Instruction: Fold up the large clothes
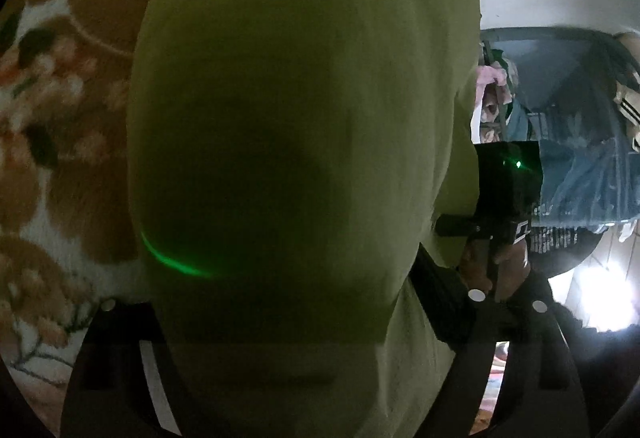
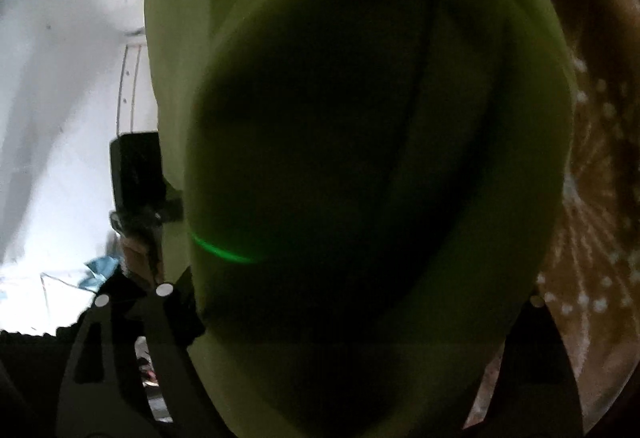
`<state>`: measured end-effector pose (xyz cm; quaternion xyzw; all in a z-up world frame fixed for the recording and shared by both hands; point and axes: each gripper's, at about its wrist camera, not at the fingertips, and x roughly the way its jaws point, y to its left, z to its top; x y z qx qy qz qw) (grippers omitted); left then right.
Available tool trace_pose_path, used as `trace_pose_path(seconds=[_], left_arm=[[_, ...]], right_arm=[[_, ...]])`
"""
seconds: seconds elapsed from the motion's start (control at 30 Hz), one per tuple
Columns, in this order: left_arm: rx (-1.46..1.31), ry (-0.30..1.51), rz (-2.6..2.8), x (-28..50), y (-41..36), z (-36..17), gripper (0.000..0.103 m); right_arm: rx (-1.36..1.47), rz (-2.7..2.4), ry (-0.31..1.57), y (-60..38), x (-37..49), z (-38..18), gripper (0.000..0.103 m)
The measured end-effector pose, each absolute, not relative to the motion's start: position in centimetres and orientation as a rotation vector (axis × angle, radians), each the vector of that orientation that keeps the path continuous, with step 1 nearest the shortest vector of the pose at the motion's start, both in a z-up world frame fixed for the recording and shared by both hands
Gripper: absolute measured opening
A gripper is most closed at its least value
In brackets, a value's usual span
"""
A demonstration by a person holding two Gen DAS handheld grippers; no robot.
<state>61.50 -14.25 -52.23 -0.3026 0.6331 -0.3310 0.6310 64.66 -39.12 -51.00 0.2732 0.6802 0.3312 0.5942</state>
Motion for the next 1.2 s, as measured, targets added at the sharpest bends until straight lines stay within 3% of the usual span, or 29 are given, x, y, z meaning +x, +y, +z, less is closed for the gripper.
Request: trace_pose_path(seconds=[0.03,0.1,0.17,0.27,0.6,0.77,1.2], left_arm=[[-0.696,1.456,-0.761,61.5,-14.2,-52.0,0.065],[-0.688,1.439,-0.796,61.2,-14.4,-50.8,0.046],[-0.674,1.422,-0.816,60.9,-14.6,-49.7,0.032],[-0.65,1.365,-0.823,60.2,-15.0,-47.6,0.024],[-0.586,1.317,-0.875,59.2,-16.5,-40.2,0.023],[-0.534,1.319,-0.979,57.1,-19.9,-34.4,0.023],[-0.444,1.346,-1.208,43.9,-43.8,-22.0,0.023]], right_arm=[[0.658,0.788,1.572,-39.3,64.5,-50.8,0.043],[0.704,0.838,1.541,-39.4,64.2,-49.9,0.03],[0.667,0.84,1.525,-38.6,63.9,-49.2,0.027],[0.672,0.841,1.49,-37.5,63.7,-47.6,0.024],[0.682,0.788,1.411,-39.4,60.1,-41.5,0.023],[0.719,0.705,1.345,-43.4,54.1,-35.2,0.023],[0.709,0.524,1.263,-65.5,35.7,-21.5,0.023]])
